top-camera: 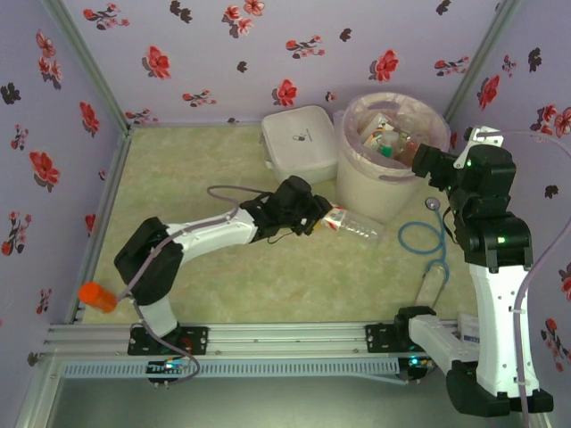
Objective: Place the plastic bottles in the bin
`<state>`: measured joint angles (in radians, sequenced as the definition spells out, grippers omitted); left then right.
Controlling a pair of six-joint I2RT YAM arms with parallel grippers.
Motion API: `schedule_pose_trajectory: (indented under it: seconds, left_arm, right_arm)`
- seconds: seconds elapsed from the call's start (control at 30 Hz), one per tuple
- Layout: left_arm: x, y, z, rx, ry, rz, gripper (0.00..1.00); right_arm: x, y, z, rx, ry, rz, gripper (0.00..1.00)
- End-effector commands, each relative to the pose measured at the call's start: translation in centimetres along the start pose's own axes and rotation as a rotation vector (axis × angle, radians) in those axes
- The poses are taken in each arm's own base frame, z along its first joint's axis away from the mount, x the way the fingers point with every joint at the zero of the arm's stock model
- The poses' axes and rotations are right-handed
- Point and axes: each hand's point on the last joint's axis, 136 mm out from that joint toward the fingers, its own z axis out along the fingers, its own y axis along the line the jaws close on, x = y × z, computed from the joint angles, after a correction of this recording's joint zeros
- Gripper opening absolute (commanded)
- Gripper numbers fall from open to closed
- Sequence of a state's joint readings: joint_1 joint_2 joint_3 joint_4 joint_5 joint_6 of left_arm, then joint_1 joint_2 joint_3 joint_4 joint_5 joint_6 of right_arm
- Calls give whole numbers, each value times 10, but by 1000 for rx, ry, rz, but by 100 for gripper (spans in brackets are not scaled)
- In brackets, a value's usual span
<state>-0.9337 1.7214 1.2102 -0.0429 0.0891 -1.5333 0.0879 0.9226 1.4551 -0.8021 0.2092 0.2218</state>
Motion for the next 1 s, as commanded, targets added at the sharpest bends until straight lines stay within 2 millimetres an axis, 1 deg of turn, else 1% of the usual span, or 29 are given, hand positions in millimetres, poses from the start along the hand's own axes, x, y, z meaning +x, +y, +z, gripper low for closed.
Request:
schedule_pose_trajectory:
  seconds: [0.0, 0.13, 0.27, 0.37, 0.47, 0.6, 0.7, 0.8, 0.83, 0.93, 0.97]
  left_arm:
    - [-26, -1, -28, -17, -115, 89, 39]
    - [-48, -4, -56, -9, -205, 155, 39]
    - [-68, -5, -83, 6, -273, 244, 37]
    - [-81, -1, -105, -29, -322, 337, 37]
    - [-90, -2, -125, -69, -348, 472, 37]
    - [-95, -9, -148, -147, -345, 711, 38]
    - [-98, -13, -161, -197, -333, 866, 38]
    - [-99, -17, -170, -237, -314, 1026, 39]
    - [-98, -18, -173, -249, -307, 1069, 39]
    - [-95, -21, -179, -257, -291, 1162, 39]
    - [-93, -21, -180, -249, -287, 1187, 39]
  right_arm:
    - [-2, 6, -3, -36, -2, 21, 96]
    - [4, 16, 0, -84, 46, 2, 96]
    - [11, 23, -2, -129, 70, -18, 96]
    - [12, 29, -6, -167, 83, -46, 96]
    - [15, 34, -10, -201, 110, -96, 96]
    - [23, 47, -18, -287, 186, -153, 95]
    - [26, 66, -26, -404, 215, -156, 94]
    - [30, 88, -34, -539, 244, -149, 93]
    - [32, 92, -35, -568, 256, -145, 92]
    - [32, 107, -33, -649, 276, -112, 90]
    - [32, 115, -32, -696, 285, -89, 89]
